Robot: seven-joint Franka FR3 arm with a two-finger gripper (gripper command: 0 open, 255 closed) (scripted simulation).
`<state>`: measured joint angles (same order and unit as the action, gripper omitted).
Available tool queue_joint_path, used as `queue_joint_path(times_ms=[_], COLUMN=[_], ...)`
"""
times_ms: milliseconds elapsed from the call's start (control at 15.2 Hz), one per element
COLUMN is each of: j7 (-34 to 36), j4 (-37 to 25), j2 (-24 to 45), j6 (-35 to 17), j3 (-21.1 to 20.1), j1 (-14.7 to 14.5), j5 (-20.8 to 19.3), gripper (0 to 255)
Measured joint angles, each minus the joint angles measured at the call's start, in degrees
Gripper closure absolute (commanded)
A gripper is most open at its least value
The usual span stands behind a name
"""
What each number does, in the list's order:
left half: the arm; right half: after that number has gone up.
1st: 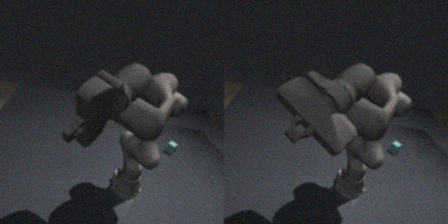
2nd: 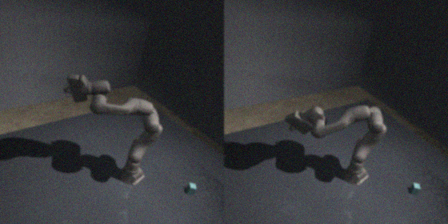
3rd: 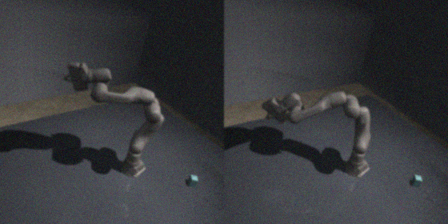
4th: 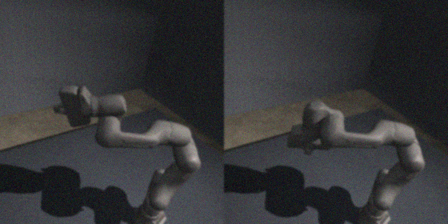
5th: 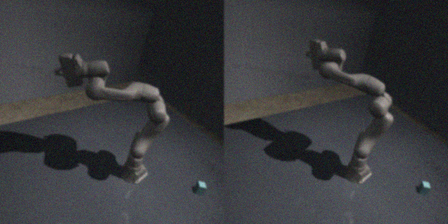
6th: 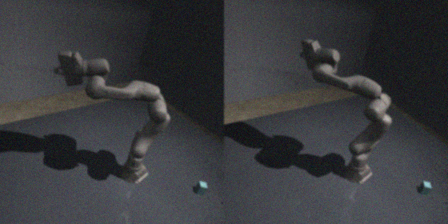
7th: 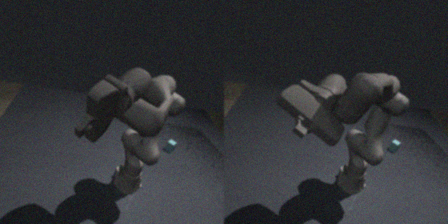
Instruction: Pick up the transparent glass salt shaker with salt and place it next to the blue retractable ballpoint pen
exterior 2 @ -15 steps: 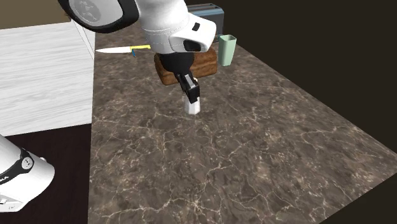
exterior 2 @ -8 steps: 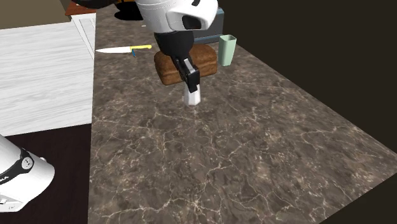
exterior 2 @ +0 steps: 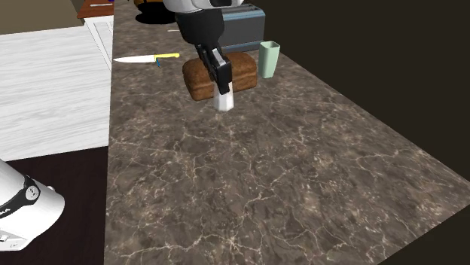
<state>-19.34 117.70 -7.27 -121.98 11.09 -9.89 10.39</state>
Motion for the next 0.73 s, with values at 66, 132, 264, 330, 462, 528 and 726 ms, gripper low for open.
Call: queue_joint_path(times_ms=[66, 132, 264, 330, 462, 528, 726], j7=[1.4, 2.8, 5.5, 7.0, 9.9, 11.4, 15.9], j4=[1.0, 2.1, 3.2, 4.7, 5.9, 5.9, 8.1], j2=[-0.9, -1.8, -2.9, -4.1, -5.6, -5.9, -7.3], j6=[-0.3, -0.7, -1.2, -1.7, -1.8, -1.7, -3.0], j3=[-0.8, -1.6, -3.1, -4.1, -5.8, -6.7, -9.6], j1=[-0.5, -1.0, -1.9, -2.4, -3.4, -3.8, -5.4], j5=[-0.4, -0.7, -1.2, -1.5, -1.9, -2.1, -2.6], gripper=[255, 255, 255, 255, 255, 255, 255])
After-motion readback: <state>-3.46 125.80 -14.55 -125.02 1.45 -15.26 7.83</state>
